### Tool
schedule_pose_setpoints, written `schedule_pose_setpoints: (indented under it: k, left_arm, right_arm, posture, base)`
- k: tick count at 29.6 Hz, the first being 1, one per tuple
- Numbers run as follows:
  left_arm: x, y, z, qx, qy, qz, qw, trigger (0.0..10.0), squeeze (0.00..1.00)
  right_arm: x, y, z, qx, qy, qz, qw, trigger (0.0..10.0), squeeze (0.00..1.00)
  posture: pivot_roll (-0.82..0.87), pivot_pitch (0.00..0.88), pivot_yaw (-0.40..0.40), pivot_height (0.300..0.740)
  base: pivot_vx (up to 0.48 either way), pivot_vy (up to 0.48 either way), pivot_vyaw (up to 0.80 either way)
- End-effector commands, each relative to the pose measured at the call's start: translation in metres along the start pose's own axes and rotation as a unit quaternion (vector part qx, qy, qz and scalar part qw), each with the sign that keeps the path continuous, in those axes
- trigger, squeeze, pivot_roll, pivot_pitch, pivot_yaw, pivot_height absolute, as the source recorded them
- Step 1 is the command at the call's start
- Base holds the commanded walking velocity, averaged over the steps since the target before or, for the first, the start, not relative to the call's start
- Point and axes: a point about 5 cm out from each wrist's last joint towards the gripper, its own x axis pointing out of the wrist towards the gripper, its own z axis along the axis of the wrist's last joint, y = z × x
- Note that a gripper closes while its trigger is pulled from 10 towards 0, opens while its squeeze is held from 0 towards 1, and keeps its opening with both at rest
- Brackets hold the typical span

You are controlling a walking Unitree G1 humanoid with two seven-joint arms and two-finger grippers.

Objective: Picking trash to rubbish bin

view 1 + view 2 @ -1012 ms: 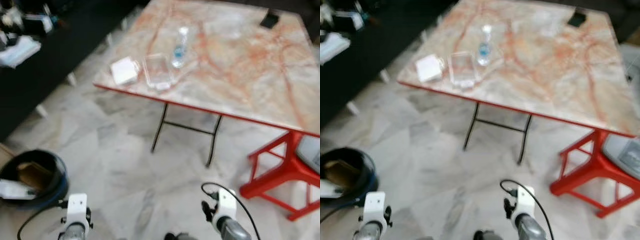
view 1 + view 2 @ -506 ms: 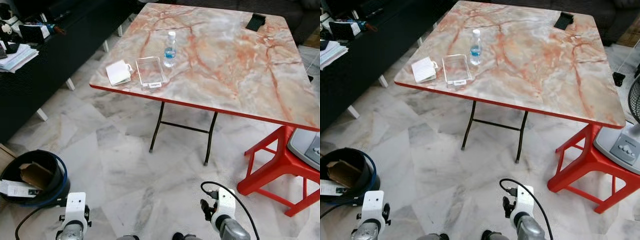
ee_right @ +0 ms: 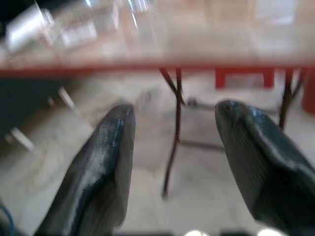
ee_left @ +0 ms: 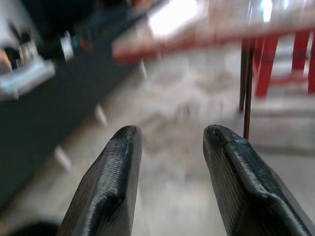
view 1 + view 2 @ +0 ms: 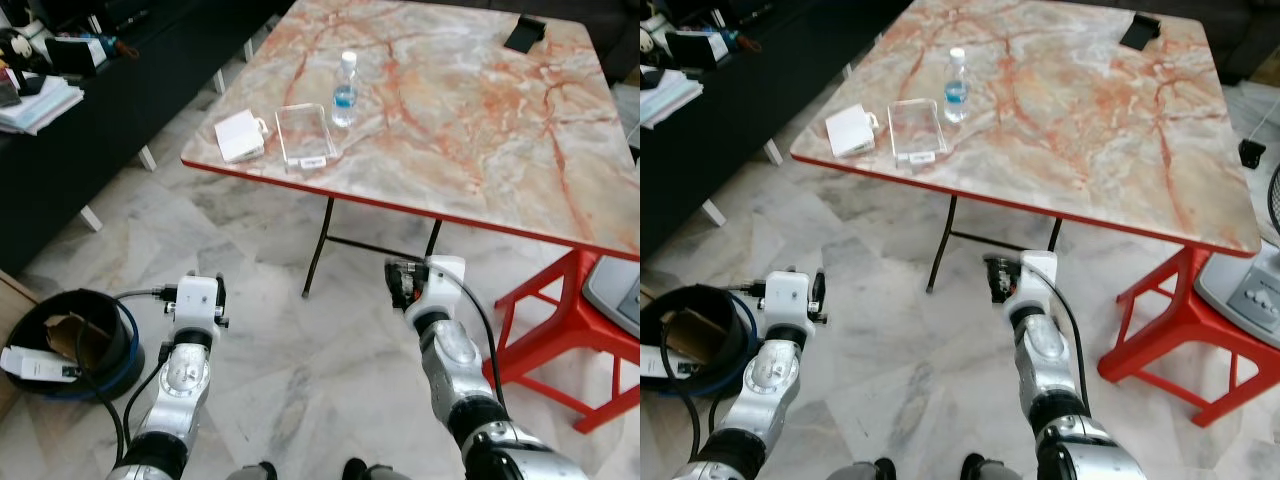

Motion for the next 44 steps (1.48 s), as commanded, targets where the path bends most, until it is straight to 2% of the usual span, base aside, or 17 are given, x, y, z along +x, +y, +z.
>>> schedule_pose_setpoints:
  k: [1,3,6,9,28,37,42,44]
  left_arm:
    - [0.005,-0.003,0.012,0.004,-0.022,-0.001,1.000,10.0,0.00]
    - [0.018,-0.003,0.034,0.007,-0.062,0.008,0.998,10.0,0.00]
    - [0.024,-0.002,0.045,0.005,-0.076,0.010,0.997,10.0,0.00]
    - [0.025,-0.003,0.053,0.007,-0.086,0.007,0.996,10.0,0.00]
    - [0.026,-0.005,0.066,-0.010,-0.087,0.006,0.996,10.0,0.00]
    - [0.026,-0.006,0.067,-0.011,-0.086,0.005,0.996,10.0,0.00]
    - [0.026,-0.006,0.068,-0.011,-0.086,0.005,0.996,10.0,0.00]
    - [0.027,-0.006,0.072,-0.013,-0.092,0.007,0.996,10.0,0.00]
  right_arm:
    - [0.004,0.005,0.010,0.005,-0.027,0.004,1.000,10.0,0.00]
    - [0.014,0.018,0.030,0.008,-0.066,0.018,0.998,10.0,0.00]
    - [0.017,0.027,0.037,0.021,-0.079,0.031,0.996,10.0,0.00]
    - [0.018,0.036,0.040,0.012,-0.088,0.043,0.995,10.0,0.00]
    - [0.021,0.056,0.055,0.023,-0.115,0.082,0.990,10.0,0.00]
    - [0.022,0.059,0.058,0.033,-0.117,0.088,0.989,10.0,0.00]
    - [0.022,0.058,0.059,0.031,-0.118,0.088,0.989,10.0,0.00]
    - [0.021,0.061,0.061,0.012,-0.123,0.101,0.987,10.0,0.00]
  posture:
    - [0.13,0.144,-0.015,0.740]
    - [0.14,0.152,-0.018,0.740]
    - [0.14,0.155,-0.016,0.740]
    - [0.13,0.162,-0.012,0.740]
    - [0.14,0.173,-0.018,0.740]
    - [0.14,0.172,-0.019,0.740]
    - [0.14,0.172,-0.020,0.740]
    - [0.14,0.171,-0.020,0.740]
  base:
    - [0.000,0.000,0.00]
    - [0.150,0.000,0.00]
    - [0.315,0.000,0.00]
    - [0.321,0.000,-0.73]
    - [0.344,0.000,-0.16]
    - [0.359,0.000,0.00]
    - [0.355,0.000,0.00]
    - [0.358,0.000,0.00]
